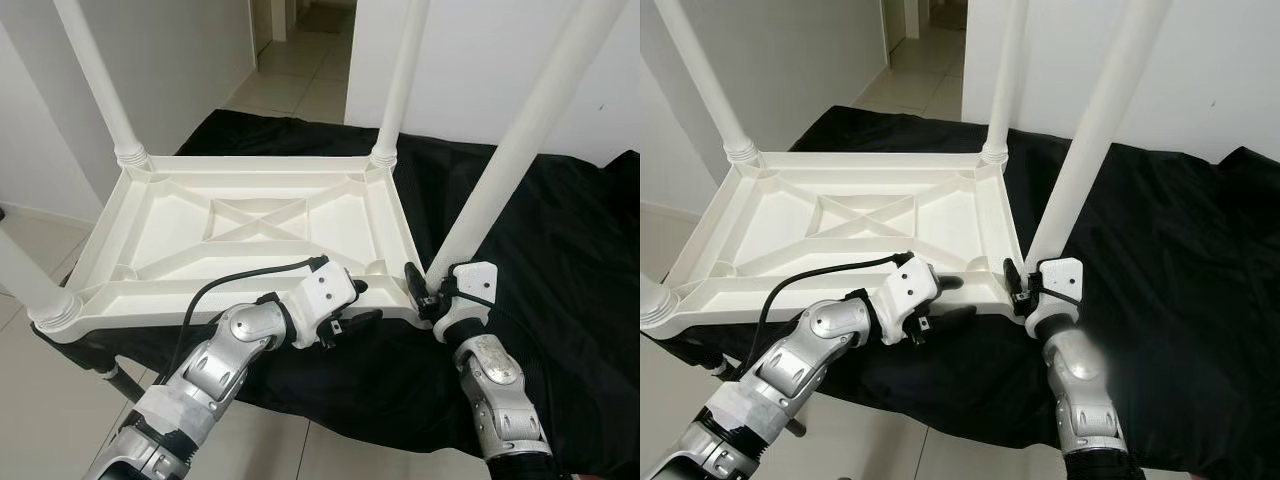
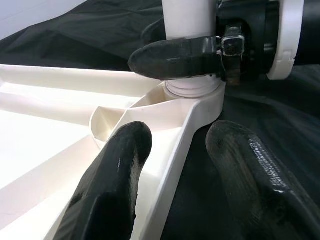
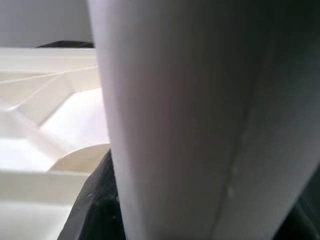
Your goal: Building children table
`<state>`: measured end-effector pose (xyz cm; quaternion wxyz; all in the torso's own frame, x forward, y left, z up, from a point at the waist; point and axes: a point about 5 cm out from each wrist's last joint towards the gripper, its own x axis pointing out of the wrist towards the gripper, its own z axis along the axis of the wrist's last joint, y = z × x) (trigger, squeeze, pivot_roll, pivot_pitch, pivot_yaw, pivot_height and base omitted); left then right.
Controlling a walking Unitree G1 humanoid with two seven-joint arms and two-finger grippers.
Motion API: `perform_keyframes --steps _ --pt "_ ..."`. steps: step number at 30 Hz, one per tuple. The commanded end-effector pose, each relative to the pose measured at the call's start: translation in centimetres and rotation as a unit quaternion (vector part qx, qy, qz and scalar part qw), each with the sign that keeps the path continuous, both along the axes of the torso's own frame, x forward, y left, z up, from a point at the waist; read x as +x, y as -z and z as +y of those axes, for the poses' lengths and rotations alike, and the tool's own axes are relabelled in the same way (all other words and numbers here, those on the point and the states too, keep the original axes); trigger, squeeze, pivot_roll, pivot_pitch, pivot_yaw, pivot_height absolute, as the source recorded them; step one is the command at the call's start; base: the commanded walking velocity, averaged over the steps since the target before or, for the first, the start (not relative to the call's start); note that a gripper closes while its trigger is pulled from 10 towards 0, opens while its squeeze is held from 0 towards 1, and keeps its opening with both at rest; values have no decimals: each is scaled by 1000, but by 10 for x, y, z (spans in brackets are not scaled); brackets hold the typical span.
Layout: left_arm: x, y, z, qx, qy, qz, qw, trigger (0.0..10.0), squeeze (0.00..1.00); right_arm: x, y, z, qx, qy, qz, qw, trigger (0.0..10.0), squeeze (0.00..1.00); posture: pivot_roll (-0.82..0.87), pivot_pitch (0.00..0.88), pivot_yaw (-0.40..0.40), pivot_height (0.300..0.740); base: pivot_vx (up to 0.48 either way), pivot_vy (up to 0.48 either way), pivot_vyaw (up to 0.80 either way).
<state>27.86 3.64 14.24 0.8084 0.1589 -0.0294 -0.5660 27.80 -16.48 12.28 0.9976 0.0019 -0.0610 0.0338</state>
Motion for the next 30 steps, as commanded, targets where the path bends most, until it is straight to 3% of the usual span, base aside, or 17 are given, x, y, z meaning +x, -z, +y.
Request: perform_keyframes --steps 1,6,16,17,22,29,30 --pt "-5 2 -1 7 32 9 999 10000 0 -6 15 3 9 40 40 998 10000 0 -46 52 1 740 0 0 0" --pt "-4 1 -2 8 33 7 999 10000 0 -5 17 14 35 102 47 993 10000 0 -41 52 5 740 0 0 0" --pt "-3 0 0 10 29 4 1000 10000 0 -3 12 19 29 108 45 993 10000 0 -25 45 -3 740 0 0 0" --pt "-3 0 0 9 28 4 1000 10000 0 -3 11 18 29 108 44 993 10000 1000 -26 45 -3 740 0 0 0" --pt "-2 0 -1 8 27 4 1000 10000 0 -2 7 15 26 95 31 995 10000 1000 -28 42 -5 740 0 0 0" --pt "-2 0 -3 7 29 3 1000 10000 0 3 -2 0 0 25 -3 1000 10000 1000 -29 36 -6 740 0 0 0" --pt "-2 0 -3 7 29 3 1000 10000 0 3 -1 -3 -8 2 -1 1000 10000 27 -29 34 -5 740 0 0 0"
